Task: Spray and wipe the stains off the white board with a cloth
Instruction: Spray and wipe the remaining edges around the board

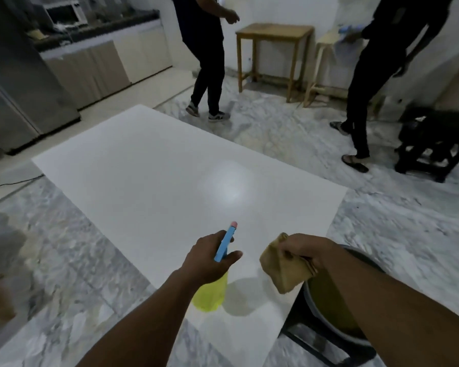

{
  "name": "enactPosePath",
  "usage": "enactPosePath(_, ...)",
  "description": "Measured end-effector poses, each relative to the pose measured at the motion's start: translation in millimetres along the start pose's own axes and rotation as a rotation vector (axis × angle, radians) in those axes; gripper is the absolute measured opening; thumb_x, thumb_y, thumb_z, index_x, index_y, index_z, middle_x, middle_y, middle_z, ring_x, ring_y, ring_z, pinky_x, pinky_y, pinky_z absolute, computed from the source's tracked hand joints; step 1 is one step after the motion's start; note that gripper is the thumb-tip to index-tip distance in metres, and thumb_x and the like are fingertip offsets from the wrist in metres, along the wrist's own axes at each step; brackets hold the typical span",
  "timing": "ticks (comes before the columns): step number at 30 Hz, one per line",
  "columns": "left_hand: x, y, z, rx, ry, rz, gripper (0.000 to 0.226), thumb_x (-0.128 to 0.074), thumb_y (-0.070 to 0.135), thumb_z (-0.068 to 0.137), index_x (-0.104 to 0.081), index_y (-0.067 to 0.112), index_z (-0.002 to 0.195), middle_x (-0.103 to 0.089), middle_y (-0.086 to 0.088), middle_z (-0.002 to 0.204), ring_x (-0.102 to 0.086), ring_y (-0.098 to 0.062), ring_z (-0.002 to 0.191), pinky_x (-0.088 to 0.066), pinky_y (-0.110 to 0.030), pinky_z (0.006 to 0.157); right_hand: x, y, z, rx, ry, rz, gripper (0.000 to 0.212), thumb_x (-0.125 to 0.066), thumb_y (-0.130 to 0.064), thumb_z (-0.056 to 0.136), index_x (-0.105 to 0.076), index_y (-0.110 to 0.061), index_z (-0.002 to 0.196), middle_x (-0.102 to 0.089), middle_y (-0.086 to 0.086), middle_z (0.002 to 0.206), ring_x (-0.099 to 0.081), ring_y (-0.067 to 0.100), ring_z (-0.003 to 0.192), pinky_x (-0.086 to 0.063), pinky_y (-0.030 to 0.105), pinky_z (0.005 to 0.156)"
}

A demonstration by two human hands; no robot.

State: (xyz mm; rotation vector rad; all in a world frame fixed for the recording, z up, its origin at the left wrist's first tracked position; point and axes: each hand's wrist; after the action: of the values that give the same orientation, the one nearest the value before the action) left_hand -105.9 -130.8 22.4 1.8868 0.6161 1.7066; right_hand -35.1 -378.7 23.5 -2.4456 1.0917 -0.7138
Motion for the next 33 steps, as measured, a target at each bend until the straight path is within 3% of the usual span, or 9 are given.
enactPosePath(5, -1, 6, 36, -0.08, -0.059, -0.019, 0.044, -0.07, 0.052, 0.086, -0.062, 0.021, 0.117, -0.065, 0.007, 0.082, -0.064, -0.016, 0.078, -0.055, -0.034, 0.075, 16, -11, -1, -0.021, 0.081, -0.049, 0.042, -0.061, -0.031, 0.078, -0.063, -0.007, 0.113, -0.068, 0.014, 0.111, -0.067, 0.029, 0.102, -0.057, 0.043, 0.092)
enactPosePath(10, -4, 3, 65, -0.175, -0.137, -0.02, 0.044, -0.069, 0.052, 0.086, -0.06, 0.021, 0.117, -0.069, 0.002, 0.085, -0.065, -0.017, 0.079, -0.057, -0.036, 0.078, 14, -25, -10, -0.048, 0.171, -0.057, 0.029, -0.061, -0.032, 0.088, -0.062, -0.011, 0.108, -0.064, 0.006, 0.102, -0.063, 0.024, 0.097, -0.053, 0.035, 0.081)
enactPosePath(13, -2, -8, 77, -0.246, -0.195, -0.026, 0.045, -0.069, 0.052, 0.087, -0.06, 0.021, 0.118, -0.07, 0.001, 0.086, -0.065, -0.017, 0.079, -0.055, -0.034, 0.076, 4, -27, -14, -0.09, 0.221, -0.073, 0.034, -0.059, -0.029, 0.09, -0.056, -0.009, 0.118, -0.058, 0.004, 0.102, -0.058, 0.02, 0.092, -0.049, 0.031, 0.075)
enactPosePath(17, 3, -24, 82, -0.302, -0.23, -0.076, 0.045, -0.068, 0.054, 0.086, -0.06, 0.022, 0.117, -0.068, 0.002, 0.082, -0.065, -0.016, 0.077, -0.055, -0.035, 0.076, -15, -28, -21, -0.161, 0.256, -0.125, 0.035, -0.056, -0.025, 0.094, -0.051, -0.009, 0.125, -0.055, 0.005, 0.107, -0.053, 0.02, 0.094, -0.047, 0.032, 0.082)
enactPosePath(21, 3, -47, 79, -0.344, -0.269, -0.122, 0.048, -0.067, 0.055, 0.087, -0.06, 0.021, 0.12, -0.064, 0.005, 0.079, -0.063, -0.014, 0.075, -0.055, -0.032, 0.076, -42, -26, -13, -0.204, 0.271, -0.182, 0.042, -0.052, -0.021, 0.097, -0.049, -0.003, 0.135, -0.051, 0.016, 0.138, -0.053, 0.029, 0.117, -0.045, 0.041, 0.103)
enactPosePath(23, 1, -56, 74, -0.364, -0.284, -0.114, 0.049, -0.066, 0.055, 0.087, -0.06, 0.02, 0.121, -0.065, 0.002, 0.083, -0.063, -0.015, 0.078, -0.055, -0.033, 0.077, -55, -22, -10, -0.213, 0.261, -0.135, 0.04, -0.051, -0.017, 0.098, -0.05, -0.001, 0.135, -0.051, 0.017, 0.14, -0.053, 0.031, 0.122, -0.044, 0.044, 0.107)
enactPosePath(25, -3, -60, 69, -0.377, -0.294, -0.11, 0.05, -0.066, 0.056, 0.087, -0.06, 0.02, 0.122, -0.067, 0.0, 0.09, -0.064, -0.017, 0.082, -0.056, -0.033, 0.078, -63, -23, -12, -0.224, 0.25, -0.106, 0.038, -0.052, -0.015, 0.098, -0.052, -0.001, 0.134, -0.054, 0.018, 0.139, -0.055, 0.032, 0.119, -0.046, 0.039, 0.099)
enactPosePath(29, -14, -60, 61, -0.411, -0.31, -0.11, 0.052, -0.064, 0.059, 0.087, -0.061, 0.02, 0.121, -0.068, 0.0, 0.098, -0.064, -0.017, 0.085, -0.057, -0.037, 0.079, -72, -24, -14, -0.209, 0.358, -0.212, 0.036, -0.056, -0.02, 0.095, -0.06, -0.005, 0.128, -0.06, 0.018, 0.133, -0.055, 0.036, 0.124, -0.044, 0.04, 0.097)
enactPosePath(33, -23, -57, 50, -0.417, -0.273, -0.116, 0.053, -0.063, 0.058, 0.088, -0.06, 0.02, 0.125, -0.065, -0.002, 0.099, -0.064, -0.017, 0.088, -0.051, -0.027, 0.075, -98, -1, -5, -0.047, 0.519, -0.284, 0.023, -0.052, -0.024, 0.092, -0.064, -0.011, 0.108, -0.066, 0.012, 0.114, -0.062, 0.032, 0.1, -0.053, 0.045, 0.09)
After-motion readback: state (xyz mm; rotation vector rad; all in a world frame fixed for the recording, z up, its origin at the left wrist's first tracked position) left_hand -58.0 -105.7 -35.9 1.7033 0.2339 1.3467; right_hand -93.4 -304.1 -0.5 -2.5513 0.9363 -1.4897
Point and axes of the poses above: each hand's wrist, its own z-axis towards the middle knuckle, its own x-axis out of the back of the hand, y = z × x
